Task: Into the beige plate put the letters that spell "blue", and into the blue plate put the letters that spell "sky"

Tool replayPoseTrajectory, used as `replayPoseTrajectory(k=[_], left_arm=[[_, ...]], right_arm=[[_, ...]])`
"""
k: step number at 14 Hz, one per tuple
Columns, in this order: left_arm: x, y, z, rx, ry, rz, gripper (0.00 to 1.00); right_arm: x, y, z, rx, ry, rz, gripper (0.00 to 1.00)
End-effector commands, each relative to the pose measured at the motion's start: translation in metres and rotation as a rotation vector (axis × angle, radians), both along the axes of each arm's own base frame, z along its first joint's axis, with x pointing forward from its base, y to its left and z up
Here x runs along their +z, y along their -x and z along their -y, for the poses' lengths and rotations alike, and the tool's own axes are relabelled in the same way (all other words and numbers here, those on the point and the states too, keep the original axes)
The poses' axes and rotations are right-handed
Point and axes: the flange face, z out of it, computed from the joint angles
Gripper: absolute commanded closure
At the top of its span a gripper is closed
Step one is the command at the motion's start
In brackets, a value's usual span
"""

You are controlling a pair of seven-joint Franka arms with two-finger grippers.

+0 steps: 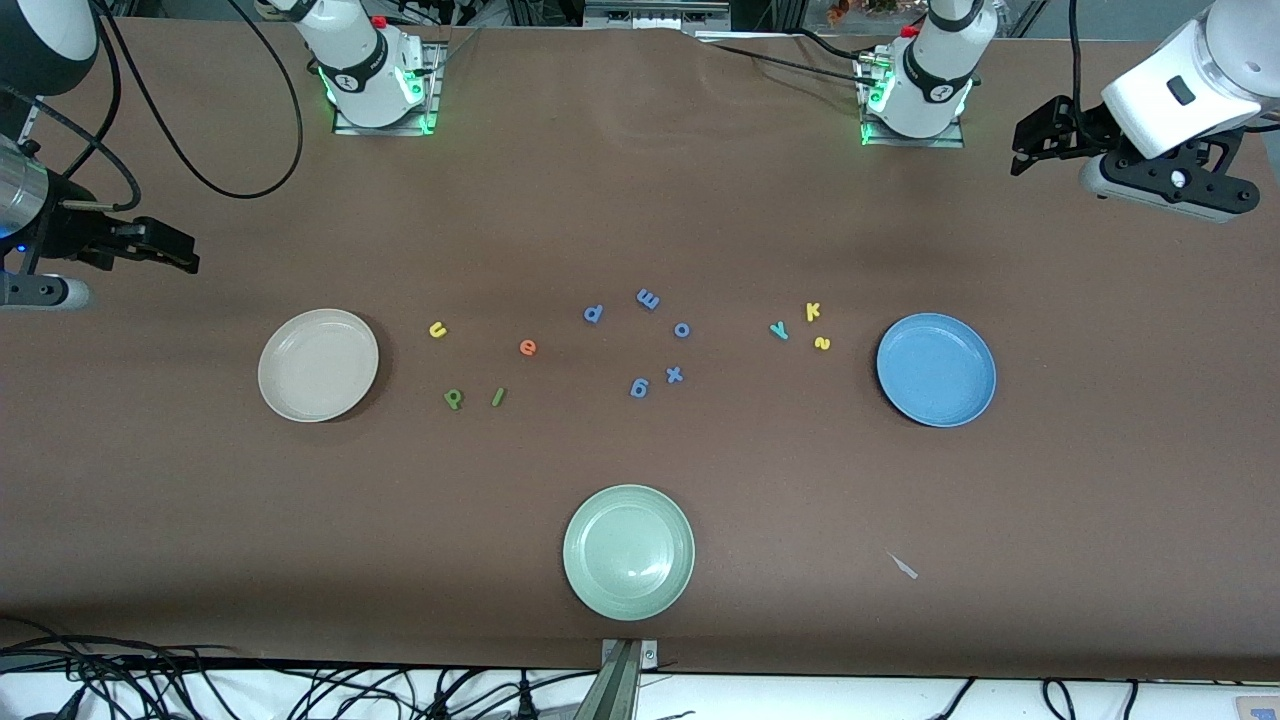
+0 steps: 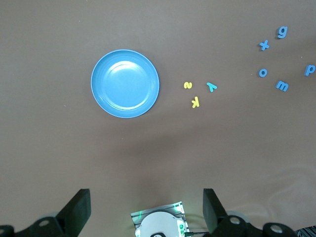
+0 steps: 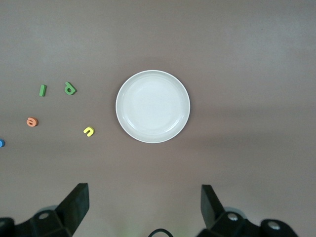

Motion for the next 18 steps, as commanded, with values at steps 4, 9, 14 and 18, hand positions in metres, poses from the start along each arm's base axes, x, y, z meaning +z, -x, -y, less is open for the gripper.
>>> replayPoseTrajectory(k=[4,9,14,18], left_arm=[[0.005,0.004,0.001,0.006,0.009,0.007,0.0],[-0.015,-0.005,0.003,0.003,0.008,0.012,0.0],[-0.042,-0.016,0.004,0.0,0.0,-0.003,0.0],[-0.071,-0.032,-0.009,0.018,-0.022,-0.041,0.0]], right_arm=[[0.001,0.003,-0.002,-0.01,-0.015,-0.004,0.0],[0.001,0.003,-0.002,-0.01,-0.015,-0.004,0.0],[0.001,0.003,-0.002,-0.007,-0.016,-0.003,0.0],[-0.005,0.001,-0.002,0.014,-0.015,-0.017,0.0]])
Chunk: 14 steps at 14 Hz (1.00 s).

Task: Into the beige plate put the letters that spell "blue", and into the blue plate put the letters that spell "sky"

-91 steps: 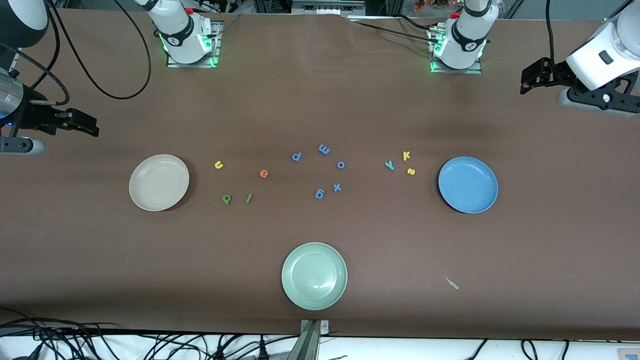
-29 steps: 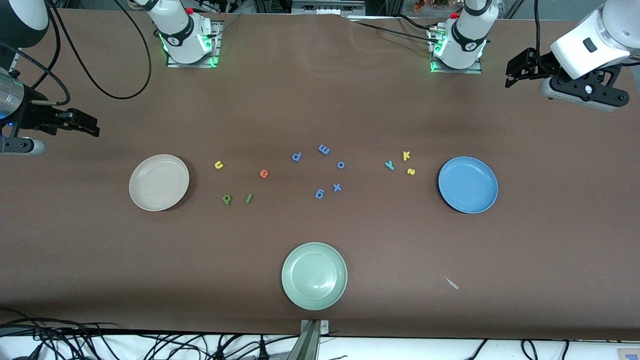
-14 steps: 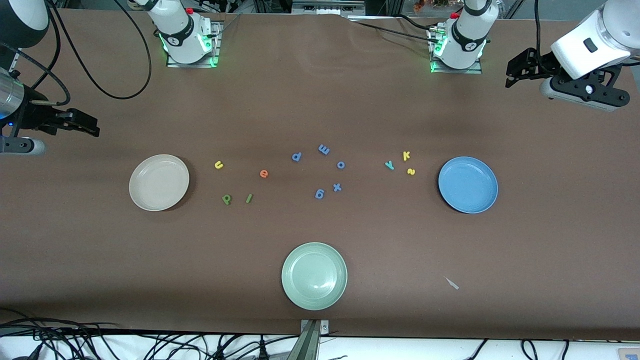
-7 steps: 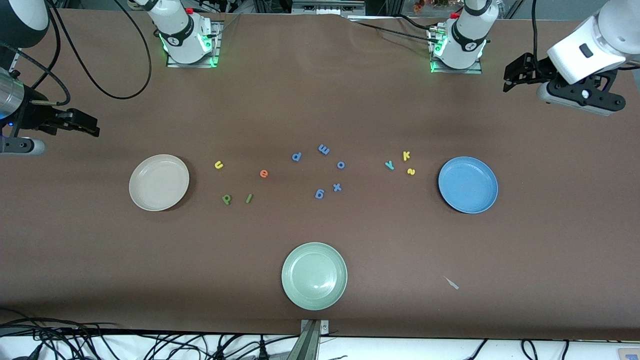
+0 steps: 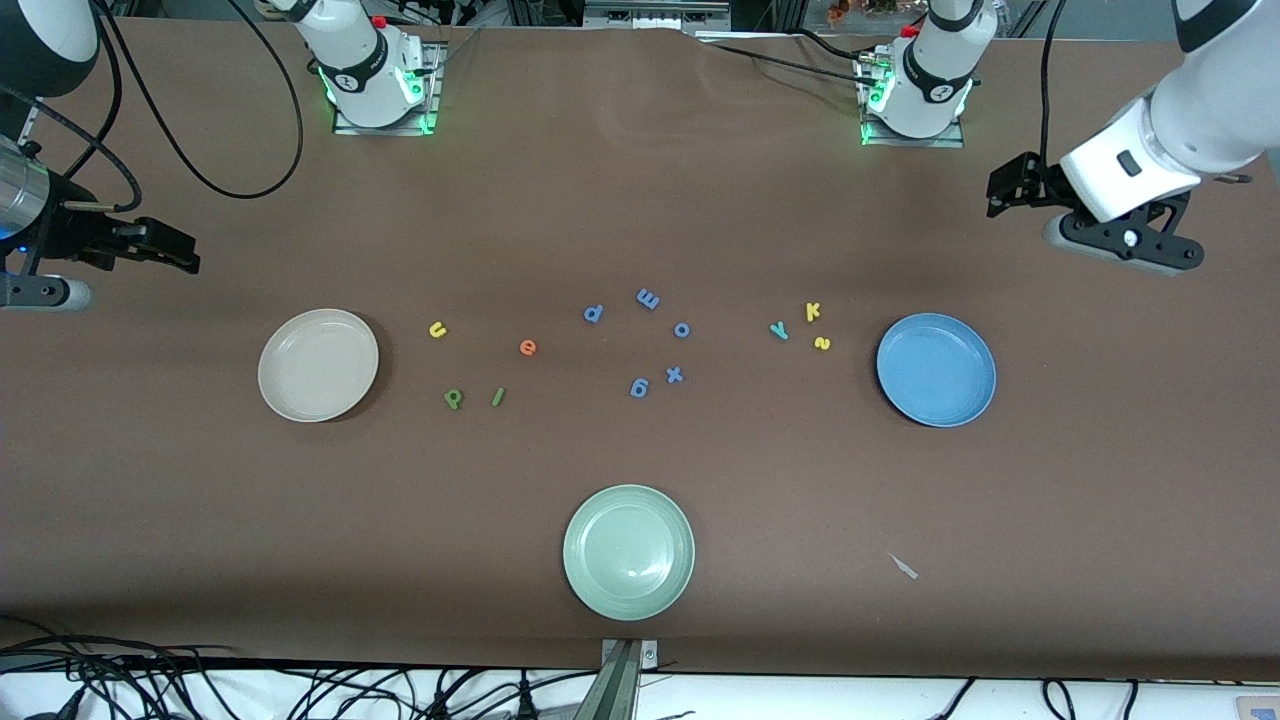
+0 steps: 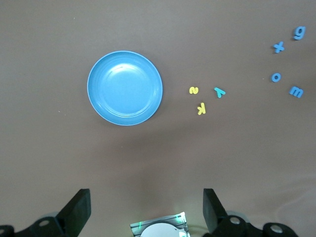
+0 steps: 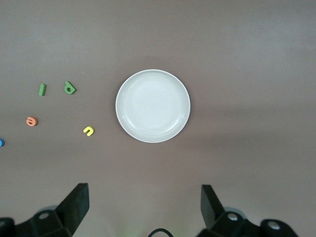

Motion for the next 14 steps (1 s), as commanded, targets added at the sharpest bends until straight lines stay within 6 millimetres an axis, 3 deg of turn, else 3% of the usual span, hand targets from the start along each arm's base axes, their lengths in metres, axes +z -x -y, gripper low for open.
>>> replayPoseTrajectory(k=[1,4,7,11,14], left_arm=[[-0.023,-0.01,-0.004,-0.003,-0.018,-0.036,0.0],[-0.033,-0.014,0.003,-0.011,-0.012,-0.052,0.0],[-0.063,-0.017,0.032,-0.044,0.017,-0.059,0.0],[-0.126,-0.015,0.054,-0.045,0.053,0.015,0.0],[-0.165,-0.01,0.087,-0.071,0.071,0.065,0.0]], right_arm=[[-0.003,0.001,-0.005,0.015,-0.016,-0.013,0.0],[-0.008,-0.001,-0.006,0.008,-0.012,-0.019,0.0],[-0.037,-0.013,0.005,-0.006,0.003,-0.052,0.0],[-0.067,-0.026,0.002,-0.035,0.023,-0.076,0.0],[-0.096,-0.037,-0.014,-0.224,0.062,-0.09,0.0]])
